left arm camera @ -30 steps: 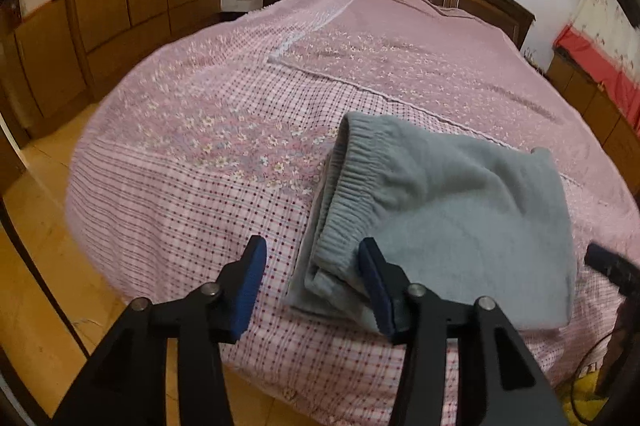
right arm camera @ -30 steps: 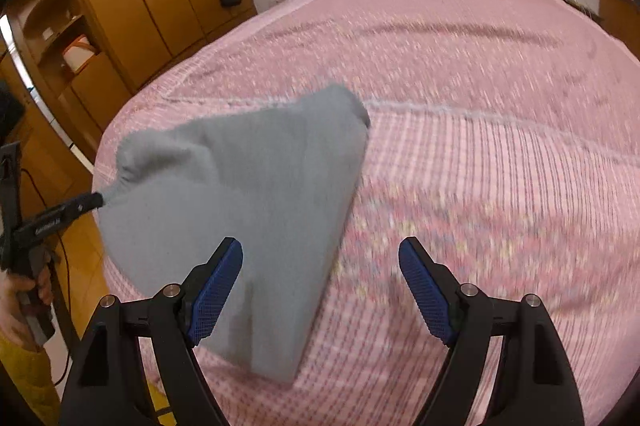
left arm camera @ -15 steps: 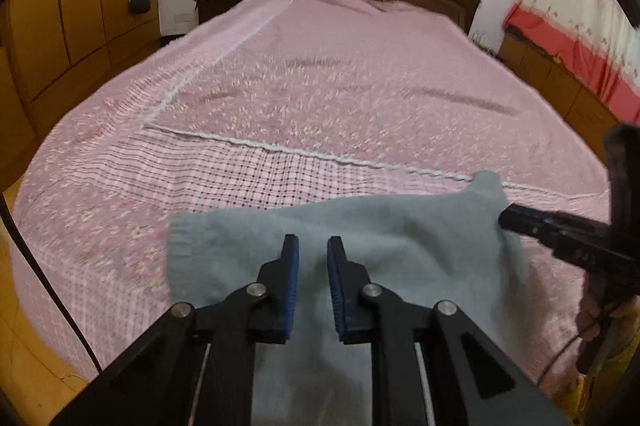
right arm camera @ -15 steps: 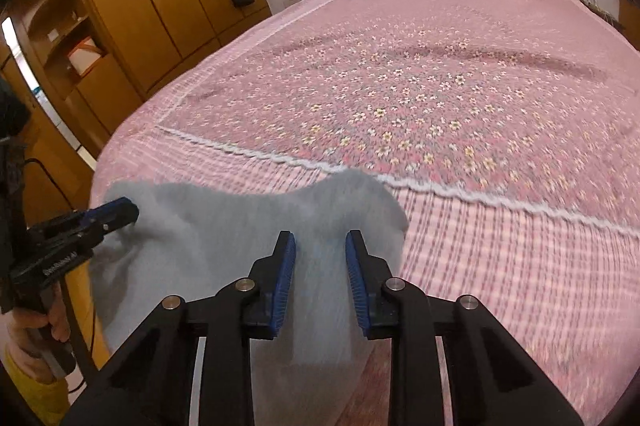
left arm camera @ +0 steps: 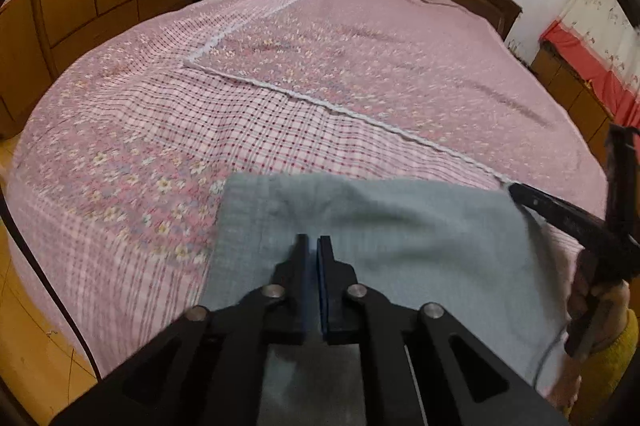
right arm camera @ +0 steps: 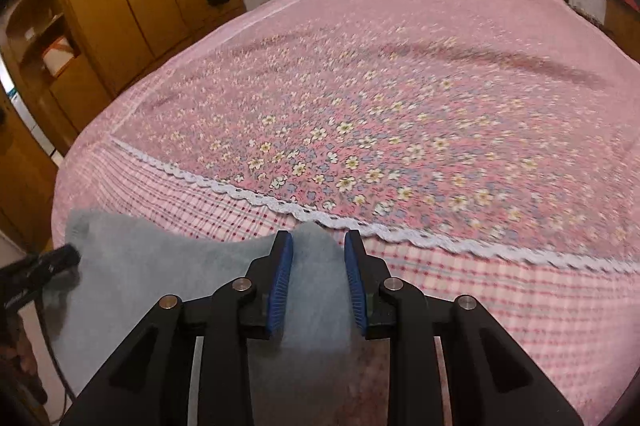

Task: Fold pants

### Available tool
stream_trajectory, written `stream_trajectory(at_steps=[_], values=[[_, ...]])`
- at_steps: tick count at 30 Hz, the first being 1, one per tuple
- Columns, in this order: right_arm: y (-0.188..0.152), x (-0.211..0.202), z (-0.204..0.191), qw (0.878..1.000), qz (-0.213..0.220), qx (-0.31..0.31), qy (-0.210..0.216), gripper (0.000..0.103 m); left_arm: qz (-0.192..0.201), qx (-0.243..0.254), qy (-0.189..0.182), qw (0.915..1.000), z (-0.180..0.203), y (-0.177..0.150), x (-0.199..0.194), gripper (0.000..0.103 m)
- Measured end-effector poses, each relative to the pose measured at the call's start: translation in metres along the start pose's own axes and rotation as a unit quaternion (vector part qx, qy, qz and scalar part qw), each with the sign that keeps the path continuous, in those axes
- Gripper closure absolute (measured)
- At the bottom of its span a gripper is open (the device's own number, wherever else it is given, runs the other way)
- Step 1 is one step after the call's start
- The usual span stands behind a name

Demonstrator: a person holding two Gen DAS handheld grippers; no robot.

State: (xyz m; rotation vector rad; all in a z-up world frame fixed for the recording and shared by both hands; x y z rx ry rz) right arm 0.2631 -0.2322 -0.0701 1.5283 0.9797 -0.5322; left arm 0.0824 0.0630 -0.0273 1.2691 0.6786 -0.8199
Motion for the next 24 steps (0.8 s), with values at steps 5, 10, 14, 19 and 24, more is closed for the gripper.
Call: stream_trajectory(at_steps=[5, 10, 14, 19, 24], values=[[-0.015, -0.032, -0.016, 1.0, 0.011, -0.022, 0.011, 0.076, -0.004, -0.005, 0.005, 1.0, -0.012, -0.028, -0.025, 0.097], [-0.037, -0.029, -0.028, 0.999, -0.007, -0.054, -0.003, 0.076, -0.058, -0.042, 0.017, 0.9973, -0.037, -0.064, -0.015, 0.1], [-0.041, -0.029, -0.023, 0.999, -0.01, -0.035, 0.001, 0.075, -0.06, -0.039, 0.029, 0.997, -0.043, -0.075, -0.019, 0.1], [-0.049, -0.047, -0.013, 1.0, -0.008, -0.01, 0.0, 0.066, -0.044, -0.012, 0.04, 0.9982, -0.032, -0.071, -0.032, 0.101], [-0.072, -0.062, 0.004, 0.998, -0.022, 0.046, 0.028, 0.06, -0.026, 0.006, 0.018, 0.9995, -0.013, -0.064, -0.045, 0.082]])
Point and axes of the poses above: each gripper's, at about its wrist camera, not at the fingertips, and x roughly the way its jaws point, z to its right, y to its top, the point moved 8 cm from there along x, roughly the way its jaws point, and after that the axes turned 2 degrees about -z, right-handed, at the moved point
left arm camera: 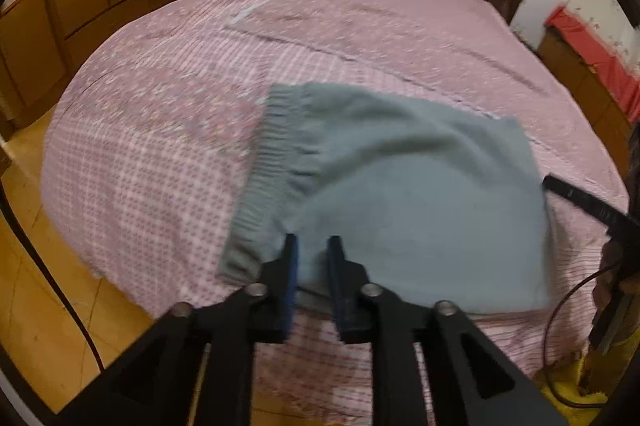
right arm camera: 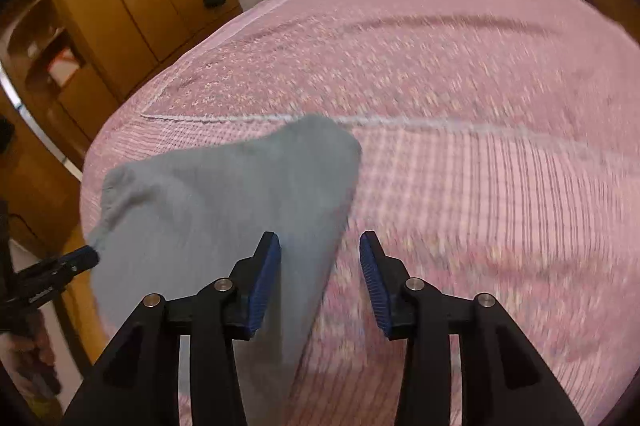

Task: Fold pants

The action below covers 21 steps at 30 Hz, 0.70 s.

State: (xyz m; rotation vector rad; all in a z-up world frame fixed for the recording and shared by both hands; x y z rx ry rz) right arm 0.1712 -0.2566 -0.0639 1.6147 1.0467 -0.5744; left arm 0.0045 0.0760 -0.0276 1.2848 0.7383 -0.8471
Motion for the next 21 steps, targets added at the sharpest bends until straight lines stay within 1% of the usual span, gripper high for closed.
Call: stream_trajectory(at_steps=[2, 4, 7, 8, 11, 16, 21], values=[[-0.01, -0.002, 0.005, 1.0, -0.011, 0.024, 0.016, 0.06, 0.004, 0.008, -0.006, 0.9999, 0.008, 0.001, 0.001, 0.079], [-0.022, -0.002, 0.008, 0.998, -0.024, 0.052, 0.041, 0.06, 0.003, 0.013, -0.003, 0.9999, 0.012, 0.001, 0.006, 0.078], [-0.036, 0.001, 0.006, 0.994, -0.035, 0.073, 0.069, 0.06, 0.001, 0.002, 0.0, 1.0, 0.008, 0.003, 0.016, 0.072], [-0.038, 0.003, 0.005, 0.994, -0.036, 0.076, 0.072, 0.059, 0.001, -0.003, -0.001, 1.0, 0.007, 0.003, 0.017, 0.07], [-0.043, 0.01, 0.0, 0.993, -0.039, 0.082, 0.079, 0.058, 0.001, -0.012, -0.001, 0.9999, 0.004, 0.003, 0.019, 0.066], [-0.051, 0.017, -0.015, 0.991, -0.048, 0.072, 0.105, 0.058, 0.004, -0.006, 0.012, 0.9999, 0.006, 0.002, 0.017, 0.064], [-0.054, 0.024, -0.026, 0.99, -0.053, 0.064, 0.116, 0.059, 0.004, -0.006, 0.021, 0.9998, 0.008, 0.002, 0.017, 0.062]])
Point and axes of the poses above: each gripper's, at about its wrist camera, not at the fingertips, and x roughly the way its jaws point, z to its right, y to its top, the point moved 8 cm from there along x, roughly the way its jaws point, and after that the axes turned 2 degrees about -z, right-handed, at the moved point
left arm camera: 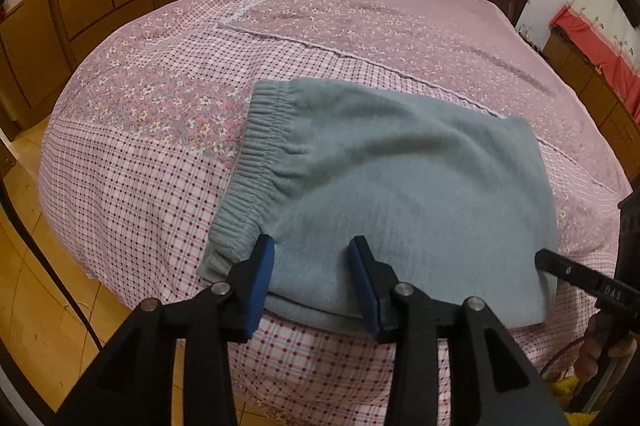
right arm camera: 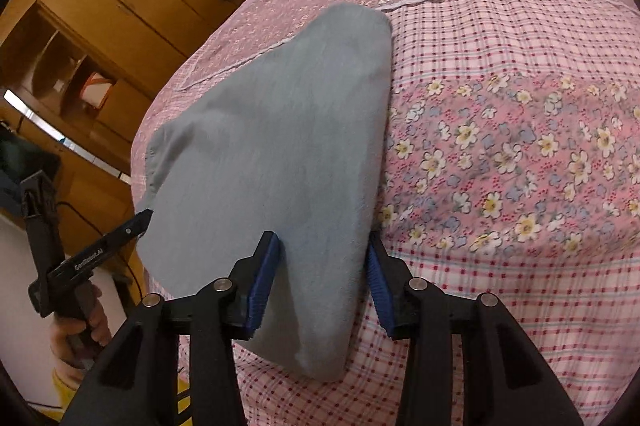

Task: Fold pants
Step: 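Grasp the pants edge with the right gripper and lift it, then fold the held pants over toward the left gripper and open the right gripper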

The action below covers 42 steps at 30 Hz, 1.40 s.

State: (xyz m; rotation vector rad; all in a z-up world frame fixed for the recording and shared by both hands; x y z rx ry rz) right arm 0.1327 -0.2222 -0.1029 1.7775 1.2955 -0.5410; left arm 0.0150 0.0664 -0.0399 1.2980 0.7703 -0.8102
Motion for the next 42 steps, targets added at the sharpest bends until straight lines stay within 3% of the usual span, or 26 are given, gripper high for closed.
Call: stream_trajectory(at_steps=[7, 12, 15, 21, 28, 31, 35, 42], values=[[0.001, -0.004, -0.001, 1.0, 0.004, 0.014, 0.01, 0.061, 0.002, -0.001, 0.004, 1.0, -0.001, 0.002, 0.0, 0.06], [0.006, -0.019, -0.001, 1.0, 0.02, 0.004, 0.01, 0.083, 0.003, -0.004, 0.002, 1.0, -0.002, 0.001, -0.001, 0.06], [0.012, -0.032, -0.004, 0.999, 0.036, -0.006, 0.011, 0.087, 0.003, -0.002, 0.005, 1.0, -0.002, 0.002, -0.002, 0.06], [0.026, -0.057, -0.022, 0.997, 0.061, -0.043, 0.012, 0.089, 0.007, 0.0, 0.007, 1.0, 0.001, 0.004, -0.006, 0.06], [0.04, -0.064, -0.049, 0.994, 0.071, -0.083, 0.019, 0.09, 0.008, 0.023, -0.028, 0.9993, 0.024, 0.004, -0.013, 0.058], [0.049, -0.069, -0.064, 0.992, 0.078, -0.1, 0.03, 0.091, -0.003, 0.031, -0.059, 0.9977, 0.039, -0.002, -0.009, 0.055], [0.059, -0.071, -0.086, 0.987, 0.082, -0.131, 0.035, 0.091, 0.001, 0.05, -0.049, 0.9975, 0.048, -0.005, -0.007, 0.051], [0.064, -0.067, -0.13, 0.975, 0.07, -0.206, 0.038, 0.091, 0.017, 0.013, -0.076, 0.9969, 0.029, 0.002, -0.022, 0.051]])
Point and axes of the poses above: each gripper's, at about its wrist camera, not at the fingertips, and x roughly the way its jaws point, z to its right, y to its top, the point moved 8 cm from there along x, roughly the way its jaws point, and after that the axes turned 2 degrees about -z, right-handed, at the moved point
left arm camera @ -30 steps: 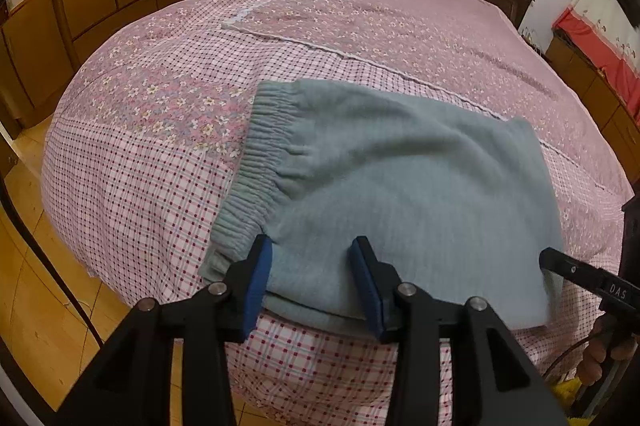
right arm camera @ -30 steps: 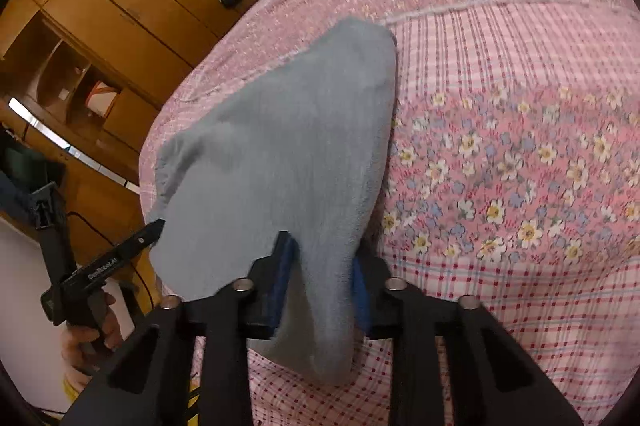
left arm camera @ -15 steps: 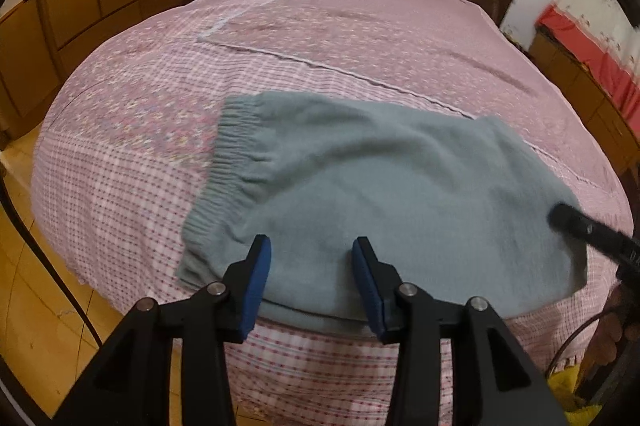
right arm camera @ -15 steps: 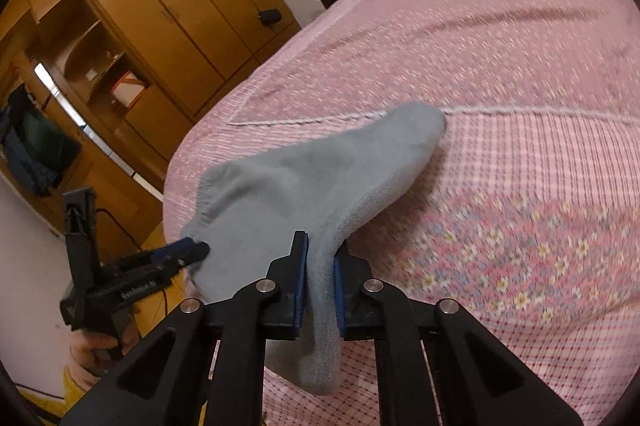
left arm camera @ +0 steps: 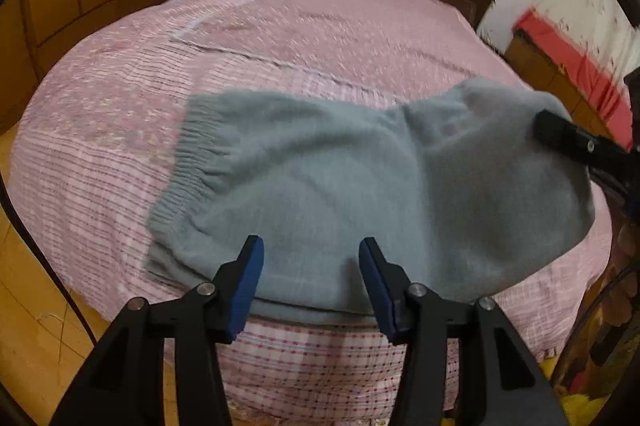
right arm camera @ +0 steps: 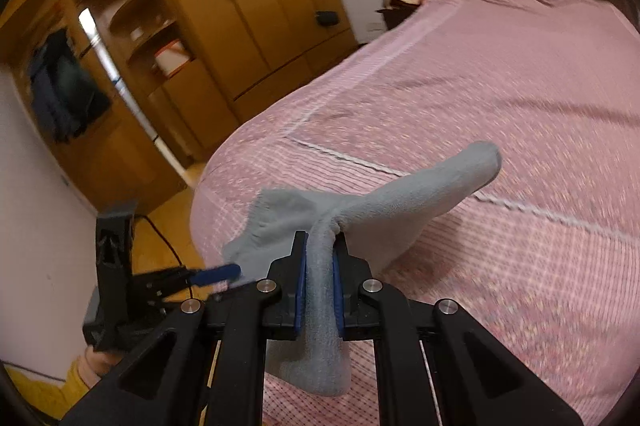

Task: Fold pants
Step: 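Fold the held pants over toward the left gripper and open the right gripper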

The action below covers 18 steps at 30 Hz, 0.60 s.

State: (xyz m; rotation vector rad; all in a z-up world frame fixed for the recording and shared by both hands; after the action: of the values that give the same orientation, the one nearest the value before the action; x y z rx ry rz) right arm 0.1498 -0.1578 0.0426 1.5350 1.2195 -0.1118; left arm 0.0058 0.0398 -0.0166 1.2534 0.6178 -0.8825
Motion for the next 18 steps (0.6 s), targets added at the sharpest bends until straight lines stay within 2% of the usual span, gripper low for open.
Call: stream_trajectory(at_steps=[7, 13, 18], values=[[0.014, 0.026, -0.037, 0.998, -0.029, -0.045, 0.017, 0.091, 0.022, -0.033, 0.043, 0.9983, -0.049, 0.014, -0.018, 0.051], [0.021, 0.056, -0.069, 0.996, -0.052, -0.057, 0.044, 0.091, 0.024, -0.042, 0.052, 0.9975, -0.067, 0.013, -0.024, 0.051], [0.019, 0.092, -0.084, 0.994, -0.081, -0.041, 0.069, 0.091, 0.018, -0.048, 0.053, 0.9973, -0.075, 0.007, -0.02, 0.051]])
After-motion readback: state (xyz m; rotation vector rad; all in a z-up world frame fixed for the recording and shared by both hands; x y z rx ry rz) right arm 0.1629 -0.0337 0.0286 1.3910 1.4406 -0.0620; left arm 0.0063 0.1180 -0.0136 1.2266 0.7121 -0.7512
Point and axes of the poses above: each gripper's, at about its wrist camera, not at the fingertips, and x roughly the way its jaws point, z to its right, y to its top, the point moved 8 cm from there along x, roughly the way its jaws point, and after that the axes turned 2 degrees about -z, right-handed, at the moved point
